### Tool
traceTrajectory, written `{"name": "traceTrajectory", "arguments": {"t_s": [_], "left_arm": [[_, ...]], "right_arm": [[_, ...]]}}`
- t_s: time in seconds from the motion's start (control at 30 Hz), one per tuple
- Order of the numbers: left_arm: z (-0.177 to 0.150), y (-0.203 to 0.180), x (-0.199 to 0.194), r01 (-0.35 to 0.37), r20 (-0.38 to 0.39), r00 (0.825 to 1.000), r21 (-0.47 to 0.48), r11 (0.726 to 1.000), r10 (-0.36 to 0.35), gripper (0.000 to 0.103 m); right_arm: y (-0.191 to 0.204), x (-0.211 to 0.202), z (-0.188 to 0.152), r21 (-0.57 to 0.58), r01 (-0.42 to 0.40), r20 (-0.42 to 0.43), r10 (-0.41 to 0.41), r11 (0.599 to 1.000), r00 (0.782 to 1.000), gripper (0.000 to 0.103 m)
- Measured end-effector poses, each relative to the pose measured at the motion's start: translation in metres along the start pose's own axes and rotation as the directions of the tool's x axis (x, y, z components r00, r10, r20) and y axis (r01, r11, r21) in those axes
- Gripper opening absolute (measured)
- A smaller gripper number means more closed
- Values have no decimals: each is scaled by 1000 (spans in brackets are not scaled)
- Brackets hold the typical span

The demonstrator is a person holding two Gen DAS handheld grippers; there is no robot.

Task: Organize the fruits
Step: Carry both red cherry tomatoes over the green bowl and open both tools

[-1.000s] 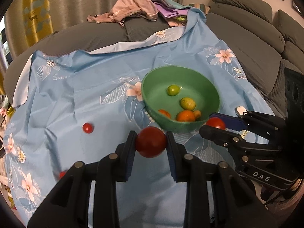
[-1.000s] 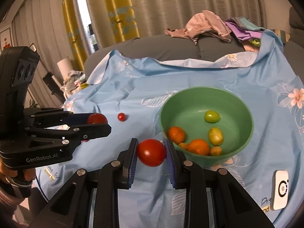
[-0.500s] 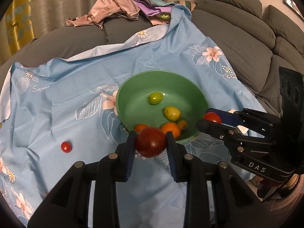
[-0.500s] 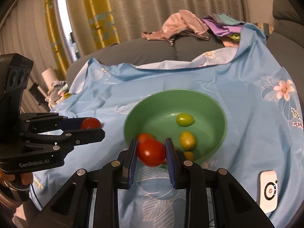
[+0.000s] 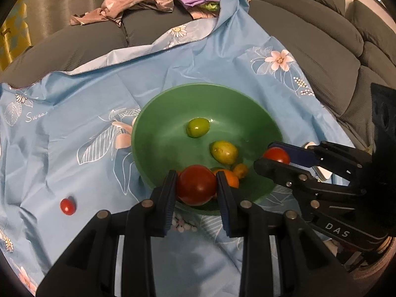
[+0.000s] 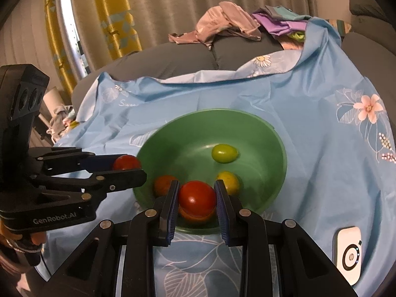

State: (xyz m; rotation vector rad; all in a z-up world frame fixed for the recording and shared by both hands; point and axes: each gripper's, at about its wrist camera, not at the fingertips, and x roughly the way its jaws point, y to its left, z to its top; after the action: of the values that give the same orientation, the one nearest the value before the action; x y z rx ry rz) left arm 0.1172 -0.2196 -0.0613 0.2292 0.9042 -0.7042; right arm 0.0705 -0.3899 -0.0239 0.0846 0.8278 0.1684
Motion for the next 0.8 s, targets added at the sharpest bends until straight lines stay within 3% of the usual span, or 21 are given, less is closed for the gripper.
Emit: {"name": "traceTrajectory", "arguments": {"t_s": [0.8], "left_arm": [[3, 2, 39, -35, -82, 996, 23, 999, 37, 32]], "right_arm": [[-11, 25, 2, 17, 23, -68, -21, 1000, 997, 30]]}}
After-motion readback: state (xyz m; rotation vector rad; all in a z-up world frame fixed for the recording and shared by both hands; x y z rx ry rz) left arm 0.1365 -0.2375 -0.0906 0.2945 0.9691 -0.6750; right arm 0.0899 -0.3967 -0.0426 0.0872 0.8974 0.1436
